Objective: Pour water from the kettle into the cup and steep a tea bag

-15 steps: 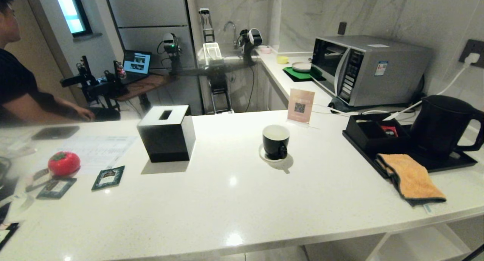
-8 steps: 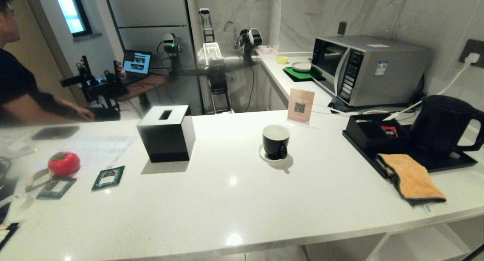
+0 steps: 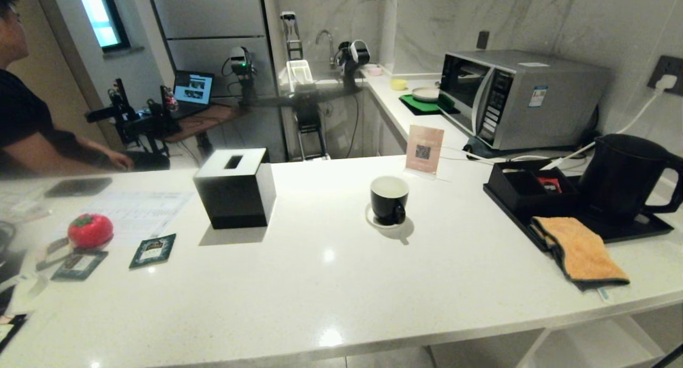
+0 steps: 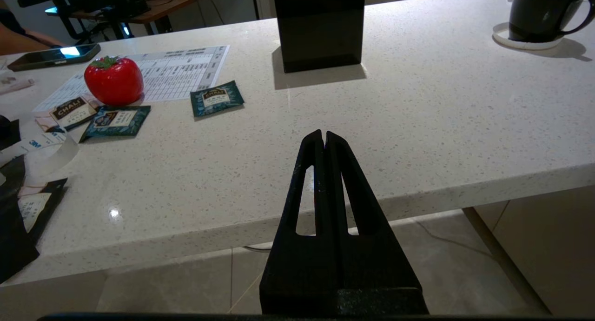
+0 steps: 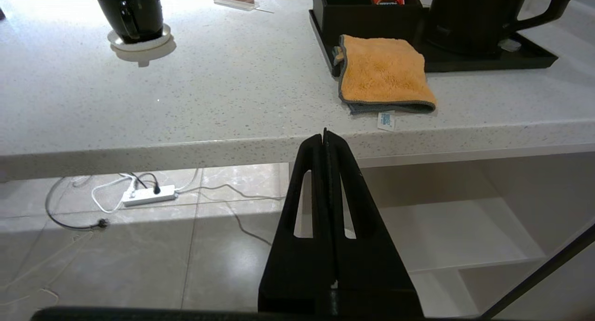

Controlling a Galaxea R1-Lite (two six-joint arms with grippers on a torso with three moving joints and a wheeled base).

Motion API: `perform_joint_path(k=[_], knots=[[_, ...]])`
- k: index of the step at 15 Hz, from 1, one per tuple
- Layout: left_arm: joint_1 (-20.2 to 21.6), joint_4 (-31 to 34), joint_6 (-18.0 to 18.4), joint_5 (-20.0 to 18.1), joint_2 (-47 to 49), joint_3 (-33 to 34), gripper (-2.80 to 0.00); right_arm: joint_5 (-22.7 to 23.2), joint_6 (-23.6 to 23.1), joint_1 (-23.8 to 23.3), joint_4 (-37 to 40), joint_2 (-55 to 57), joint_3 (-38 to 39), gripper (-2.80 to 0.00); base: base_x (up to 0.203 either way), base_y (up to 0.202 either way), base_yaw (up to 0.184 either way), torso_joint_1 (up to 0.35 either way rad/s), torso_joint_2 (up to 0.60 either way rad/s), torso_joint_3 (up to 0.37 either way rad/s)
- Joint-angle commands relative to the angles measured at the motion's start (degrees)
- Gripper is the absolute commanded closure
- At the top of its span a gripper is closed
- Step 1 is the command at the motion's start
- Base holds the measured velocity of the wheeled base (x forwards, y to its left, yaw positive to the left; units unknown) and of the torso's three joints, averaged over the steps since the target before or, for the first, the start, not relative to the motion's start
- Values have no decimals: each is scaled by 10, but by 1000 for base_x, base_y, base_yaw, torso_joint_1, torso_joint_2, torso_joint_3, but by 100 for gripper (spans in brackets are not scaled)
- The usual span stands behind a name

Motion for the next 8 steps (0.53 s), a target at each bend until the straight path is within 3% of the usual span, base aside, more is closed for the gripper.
perform_joint_path(k=[1,8], knots=[[0,0,0,0,1,0,0,-11,24,0,0,1,0,0,0,0,0,0,0,0],[0,0,0,0,1,0,0,-23,40,0,-3,1,0,0,0,0,0,0,0,0]])
